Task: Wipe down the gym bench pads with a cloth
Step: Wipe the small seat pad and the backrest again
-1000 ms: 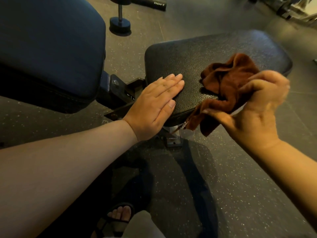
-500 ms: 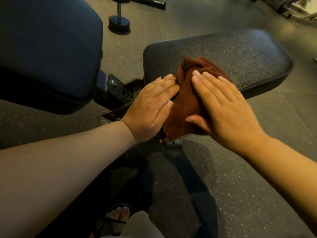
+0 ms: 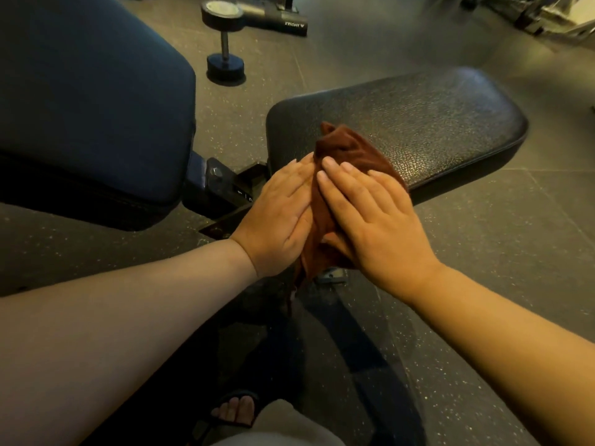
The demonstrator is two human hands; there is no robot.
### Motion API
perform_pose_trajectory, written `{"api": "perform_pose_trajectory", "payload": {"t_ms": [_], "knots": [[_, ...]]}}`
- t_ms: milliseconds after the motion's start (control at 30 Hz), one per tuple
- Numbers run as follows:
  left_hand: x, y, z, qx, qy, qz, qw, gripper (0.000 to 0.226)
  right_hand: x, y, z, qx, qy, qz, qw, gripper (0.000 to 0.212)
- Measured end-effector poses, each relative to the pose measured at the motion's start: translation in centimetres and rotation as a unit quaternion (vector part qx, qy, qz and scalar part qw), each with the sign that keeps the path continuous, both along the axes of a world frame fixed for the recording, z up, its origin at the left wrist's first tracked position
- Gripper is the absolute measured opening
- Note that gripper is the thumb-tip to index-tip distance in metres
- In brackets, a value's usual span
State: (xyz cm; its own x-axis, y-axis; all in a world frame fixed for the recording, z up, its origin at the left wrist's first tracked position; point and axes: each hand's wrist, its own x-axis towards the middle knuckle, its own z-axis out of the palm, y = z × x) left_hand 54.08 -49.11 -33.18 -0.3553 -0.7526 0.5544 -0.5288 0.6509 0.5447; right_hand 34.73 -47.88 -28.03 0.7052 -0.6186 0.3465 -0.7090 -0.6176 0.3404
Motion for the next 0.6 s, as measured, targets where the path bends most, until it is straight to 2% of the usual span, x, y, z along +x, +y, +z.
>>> {"api": "perform_pose_trajectory", "payload": {"t_ms": [133,267,367,433,500,600], "knots": [[0.6,0.4,1.1,0.051,-0.082,0.003,0.995,0.058,-3.2,-0.9,2.0,-0.019,0.070,0.012,0.997,0.065],[0.9,1.5,1.4,0.067,-0.114,0.029,0.991,0.059,-2.8,-0.7,2.2,-0.003,0.050,-0.058,0.997,0.074],[1.1,2.5,1.3,0.109,-0.111,0.039,0.987,0.059,-1.3,-0.1,1.6,0.007,0.048,-0.074,0.996,0.076],[0.9,3.5,1.7,0.160,-0.076,0.055,0.983,0.058,-0.9,0.2,2.1,0.018,0.052,-0.081,0.995,0.077],[0.8,4.4,2.5,0.226,-0.042,0.057,0.972,0.057,0.4,0.4,2.1,0.036,0.068,-0.084,0.993,0.079],[1.7,5.0,3.2,0.284,-0.037,0.095,0.953,0.056,4.0,0.4,0.9,0.068,0.082,-0.064,0.992,0.077]]}}
